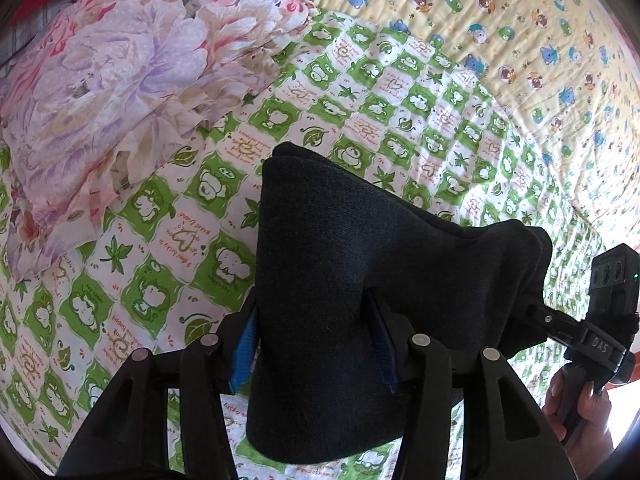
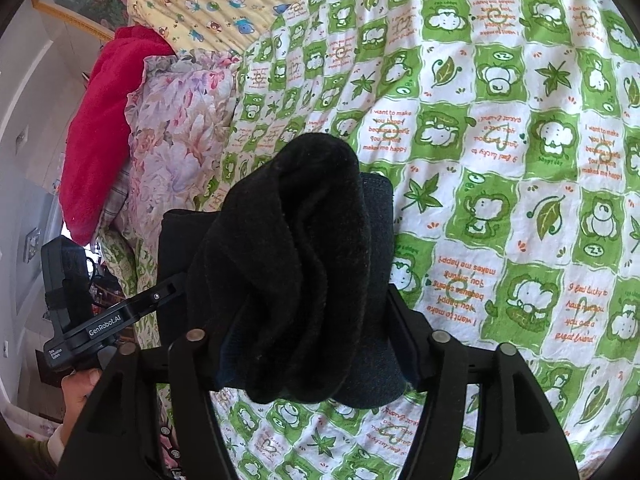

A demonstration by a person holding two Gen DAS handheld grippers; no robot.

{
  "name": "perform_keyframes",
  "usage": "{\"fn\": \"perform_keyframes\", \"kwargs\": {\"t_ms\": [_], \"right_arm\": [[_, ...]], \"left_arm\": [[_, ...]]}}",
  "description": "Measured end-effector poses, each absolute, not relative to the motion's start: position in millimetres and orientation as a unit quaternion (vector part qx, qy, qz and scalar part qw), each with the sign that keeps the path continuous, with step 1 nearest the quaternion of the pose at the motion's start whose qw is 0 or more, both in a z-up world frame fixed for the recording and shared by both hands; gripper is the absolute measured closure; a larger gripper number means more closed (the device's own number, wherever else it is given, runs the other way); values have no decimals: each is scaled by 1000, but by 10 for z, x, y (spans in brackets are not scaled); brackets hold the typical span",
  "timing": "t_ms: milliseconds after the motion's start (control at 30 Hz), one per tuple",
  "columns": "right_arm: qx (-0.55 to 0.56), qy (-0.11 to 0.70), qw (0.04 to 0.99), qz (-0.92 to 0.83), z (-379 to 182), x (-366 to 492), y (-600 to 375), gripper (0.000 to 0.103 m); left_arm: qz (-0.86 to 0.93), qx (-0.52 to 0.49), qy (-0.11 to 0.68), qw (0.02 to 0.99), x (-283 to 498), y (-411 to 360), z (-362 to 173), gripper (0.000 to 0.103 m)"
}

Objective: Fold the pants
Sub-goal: 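Lower the bundle onto the sheet and open both grippers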

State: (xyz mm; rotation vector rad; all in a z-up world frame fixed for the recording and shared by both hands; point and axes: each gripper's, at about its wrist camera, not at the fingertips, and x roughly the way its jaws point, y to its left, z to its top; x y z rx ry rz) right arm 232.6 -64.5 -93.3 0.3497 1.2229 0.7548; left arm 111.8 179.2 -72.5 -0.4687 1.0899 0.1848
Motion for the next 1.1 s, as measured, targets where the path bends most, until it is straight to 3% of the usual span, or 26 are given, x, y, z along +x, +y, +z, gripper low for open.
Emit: {"fn": "perform_keyframes", "kwargs": {"t_ms": [167, 600, 1000, 1100], "right_arm": [[164, 553, 744, 336, -874, 2290, -730, 24], [154, 531, 762, 337, -629, 2099, -779, 19], [68, 471, 805, 353, -344, 1647, -649, 13], [50, 454, 816, 354, -283, 1534, -640, 11]], "left_arm": [[98, -207, 510, 829, 1040, 1798, -685, 42], [115, -156, 506, 840, 835, 1698, -535, 33], [132, -111, 491, 854, 556, 1506, -404, 30], [154, -86, 484, 857, 509, 1467, -366, 24]]}}
